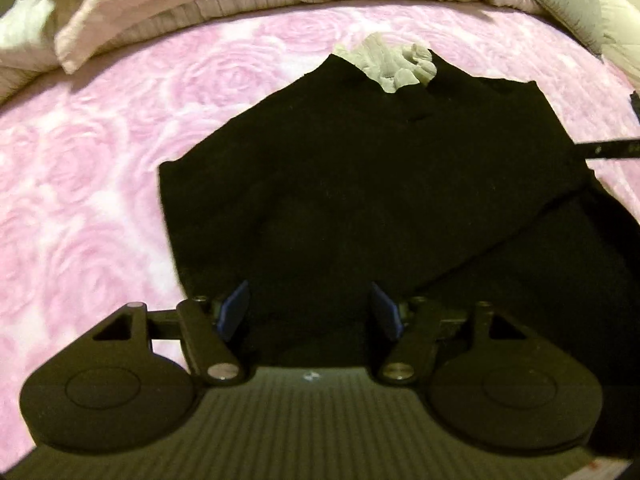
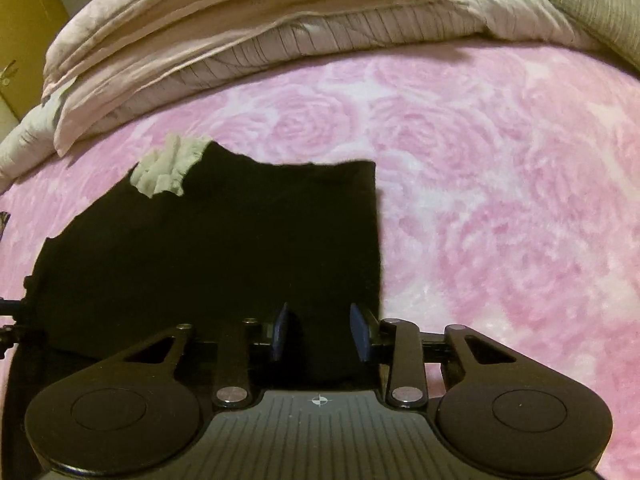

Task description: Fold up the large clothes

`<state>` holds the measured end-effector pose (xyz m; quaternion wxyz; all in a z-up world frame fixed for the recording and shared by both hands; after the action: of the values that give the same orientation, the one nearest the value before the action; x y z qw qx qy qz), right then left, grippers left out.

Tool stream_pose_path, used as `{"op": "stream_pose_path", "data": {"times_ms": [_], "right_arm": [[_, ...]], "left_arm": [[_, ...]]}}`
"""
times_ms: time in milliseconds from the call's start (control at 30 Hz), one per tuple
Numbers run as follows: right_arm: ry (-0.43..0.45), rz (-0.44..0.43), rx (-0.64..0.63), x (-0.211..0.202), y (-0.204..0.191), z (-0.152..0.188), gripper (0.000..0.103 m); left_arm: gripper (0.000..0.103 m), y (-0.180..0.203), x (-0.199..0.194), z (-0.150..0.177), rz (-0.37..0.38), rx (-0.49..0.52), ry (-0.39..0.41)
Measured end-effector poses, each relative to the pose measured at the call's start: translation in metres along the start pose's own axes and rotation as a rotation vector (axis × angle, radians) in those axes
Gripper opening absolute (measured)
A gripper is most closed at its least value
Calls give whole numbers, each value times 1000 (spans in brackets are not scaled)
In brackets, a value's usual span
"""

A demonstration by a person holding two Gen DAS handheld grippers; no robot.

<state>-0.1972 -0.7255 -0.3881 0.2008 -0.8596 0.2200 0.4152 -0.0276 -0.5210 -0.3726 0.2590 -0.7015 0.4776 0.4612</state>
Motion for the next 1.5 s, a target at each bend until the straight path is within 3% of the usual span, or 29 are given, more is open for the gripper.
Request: {"op": "stream_pose_path", "data": {"times_ms": [100,267,367,533,667,733,800,933,1067,1167,1200,1233,1267,1400,1500], "right_arm": [[-5,-86,-8,-18,-16,12,33],[-133,-181,-77,-45,-48,78,34],[-194,-153,-106,-70,-55,128,34],[-205,-90,-120,-124,-62,192,34],[-291,33,-144,-146,-66,221,39],[-279,84,-135,-164,-73,224,39],[-236,67,-171,-182,-91,222,39],[-271,31,-248,-191,-121,235,44],[-294,38,-129,-183,-109,253,45],[-282,-1,83,-167,-86,266,45],[-273,-11,129,-163,-82,268,44],[-264,-7,156,-162,-79,270,26],[-269,-25,169,-163,-77,270,0],[-296,0,157,-181,-56,274,0],[-341,-39,143,-183,-50,277,0]], "left_arm": [[62,9,-20,22,-10,-6,-17],[62,34,-45,82,20,25,-79],[63,45,-57,127,35,76,-128],[65,46,-78,188,61,148,-153],[67,40,-94,215,68,186,-160],[67,41,-109,220,69,217,-143],[67,44,-122,224,78,258,-124],[68,56,-136,232,117,294,-101],[68,71,-135,242,131,284,-97],[68,76,-126,253,115,255,-121],[68,76,-125,257,103,250,-127],[68,76,-123,260,89,245,-134],[68,76,-121,263,73,241,-143],[68,76,-124,268,29,243,-158],[68,79,-129,267,-7,241,-163]]}}
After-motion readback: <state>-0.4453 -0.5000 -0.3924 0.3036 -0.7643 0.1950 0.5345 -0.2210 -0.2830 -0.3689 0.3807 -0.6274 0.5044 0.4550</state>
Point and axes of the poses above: each gripper's, at about its wrist camera, not at the fingertips, and x roughly the way its jaws point, y to its right, z to its underside, the point moved 6 cm from there along x, roughly the way its jaws point, and after that the axes turned 9 degrees about -x, right-handed, at the moved point
